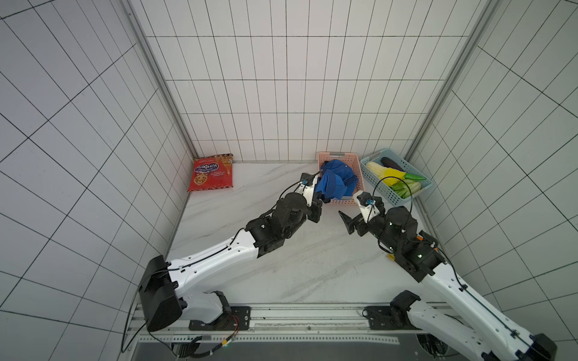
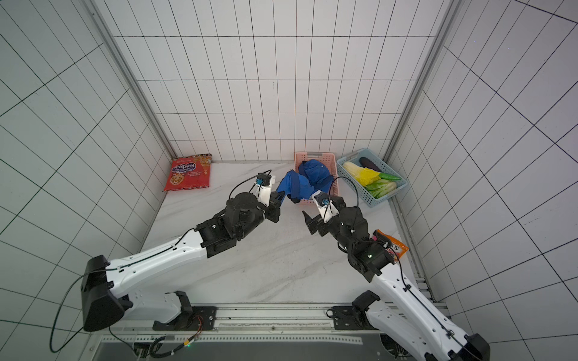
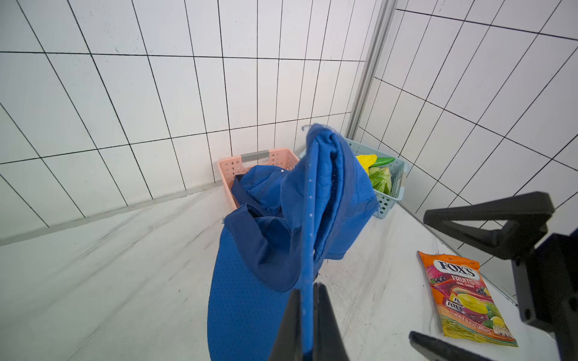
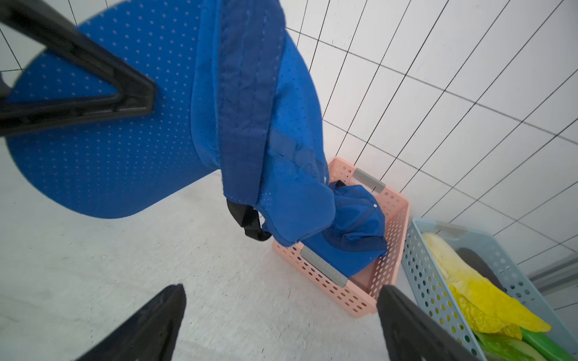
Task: Turn the baseball cap inside out
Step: Turn over the baseball cap.
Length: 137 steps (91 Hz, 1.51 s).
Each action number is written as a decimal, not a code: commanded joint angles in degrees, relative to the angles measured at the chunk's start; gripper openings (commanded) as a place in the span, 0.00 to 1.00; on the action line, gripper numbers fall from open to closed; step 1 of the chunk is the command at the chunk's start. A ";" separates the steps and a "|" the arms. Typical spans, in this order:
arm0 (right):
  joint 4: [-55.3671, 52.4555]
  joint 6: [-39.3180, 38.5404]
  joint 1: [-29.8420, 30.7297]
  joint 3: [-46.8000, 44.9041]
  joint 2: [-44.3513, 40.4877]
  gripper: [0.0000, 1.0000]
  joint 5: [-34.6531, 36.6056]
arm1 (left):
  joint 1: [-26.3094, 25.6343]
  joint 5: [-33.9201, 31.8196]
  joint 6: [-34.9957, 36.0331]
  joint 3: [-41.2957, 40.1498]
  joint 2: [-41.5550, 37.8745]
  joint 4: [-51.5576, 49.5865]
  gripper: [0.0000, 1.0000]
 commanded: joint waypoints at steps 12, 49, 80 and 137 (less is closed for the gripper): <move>18.73 -3.81 4.56 -1.71 3.66 0.99 12.22 | -0.35 1.03 -7.94 2.30 -2.07 -0.65 0.00; 27.36 -9.54 6.45 -1.78 12.73 0.99 18.59 | -0.35 6.70 -16.04 4.48 -1.48 -0.26 0.00; 31.85 -14.81 6.34 0.73 16.09 0.99 32.12 | -0.32 8.16 -17.16 2.72 -3.04 -1.74 0.00; 34.11 -19.19 6.29 3.88 14.83 0.99 33.64 | -0.38 11.49 -11.27 0.67 -2.75 -3.16 0.00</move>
